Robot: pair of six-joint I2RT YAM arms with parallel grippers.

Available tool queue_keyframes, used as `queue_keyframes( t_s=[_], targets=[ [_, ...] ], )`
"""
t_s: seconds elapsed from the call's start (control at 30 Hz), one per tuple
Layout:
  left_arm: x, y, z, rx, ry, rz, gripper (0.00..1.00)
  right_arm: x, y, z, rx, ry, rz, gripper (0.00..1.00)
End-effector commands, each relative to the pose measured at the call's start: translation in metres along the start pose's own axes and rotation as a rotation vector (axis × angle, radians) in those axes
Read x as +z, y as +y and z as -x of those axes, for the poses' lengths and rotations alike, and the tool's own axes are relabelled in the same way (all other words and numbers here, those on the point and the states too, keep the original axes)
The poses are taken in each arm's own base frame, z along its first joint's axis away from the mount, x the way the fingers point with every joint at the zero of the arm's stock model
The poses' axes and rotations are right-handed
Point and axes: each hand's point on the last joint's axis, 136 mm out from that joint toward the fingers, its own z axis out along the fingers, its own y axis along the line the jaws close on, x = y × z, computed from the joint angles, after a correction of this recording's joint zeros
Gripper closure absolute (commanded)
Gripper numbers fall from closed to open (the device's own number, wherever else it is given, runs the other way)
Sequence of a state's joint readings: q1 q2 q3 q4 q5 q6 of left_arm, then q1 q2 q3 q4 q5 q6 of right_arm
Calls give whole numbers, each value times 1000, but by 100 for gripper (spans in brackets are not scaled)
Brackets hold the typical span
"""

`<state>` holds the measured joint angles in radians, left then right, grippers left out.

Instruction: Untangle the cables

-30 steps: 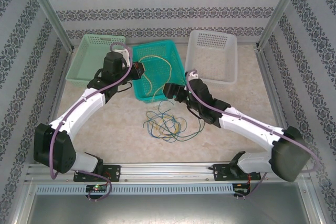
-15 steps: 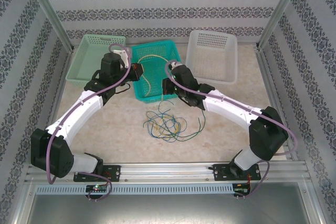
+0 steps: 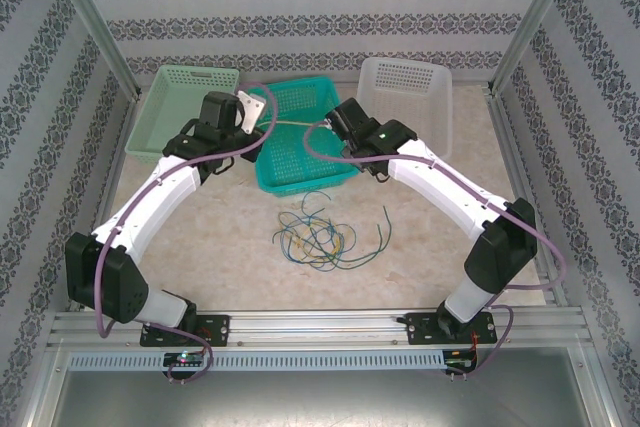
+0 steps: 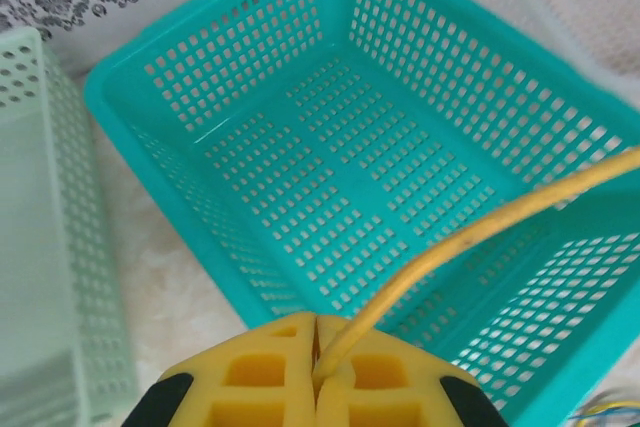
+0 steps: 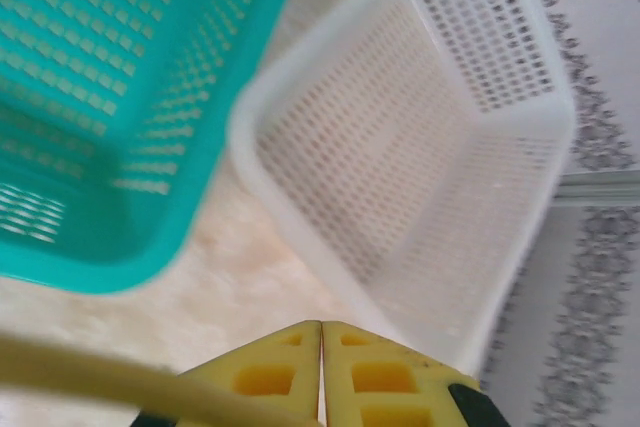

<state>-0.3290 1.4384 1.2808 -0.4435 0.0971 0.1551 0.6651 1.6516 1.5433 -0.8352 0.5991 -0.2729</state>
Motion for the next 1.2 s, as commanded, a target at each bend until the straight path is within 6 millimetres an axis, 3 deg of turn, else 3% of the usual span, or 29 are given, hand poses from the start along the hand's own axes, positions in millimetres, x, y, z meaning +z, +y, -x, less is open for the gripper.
queue_keyframes(
  t_s=[0.0,0.1,0.27,0.53,0.7,0.83,0.93,1.0,1.03,1.1,1.17],
  targets=[
    [-8,14,-20,230,98,114,100,10,-21,-35,-317,170,-156,100],
    [-7,4,-26,348,136,111,100,10,-17,-32,-378,162,-156,100],
    [-2,-12,-38,531,190,128,100,5,7,-17,-514,97,-141,100],
    [-13,-11,-48,639,172,166,100,3,-4,-19,-547,87,-202,100],
    [-13,-12,-36,626,143,176,100,-5,1,-6,-506,36,-182,100],
    [-17,-4,-4,530,93,224,100,-20,28,9,-301,-60,48,99],
    [-20,3,29,426,34,264,91,-32,60,21,-117,-92,306,99],
    [-20,13,51,364,-7,316,69,-34,77,25,-51,-85,419,99],
    [-20,18,62,336,-23,344,67,-34,82,27,-24,-78,450,100],
    [-24,29,80,281,-45,405,39,-35,94,32,31,-71,535,100],
    [-29,35,93,223,-59,435,33,-34,101,38,79,-66,590,100]
  ],
)
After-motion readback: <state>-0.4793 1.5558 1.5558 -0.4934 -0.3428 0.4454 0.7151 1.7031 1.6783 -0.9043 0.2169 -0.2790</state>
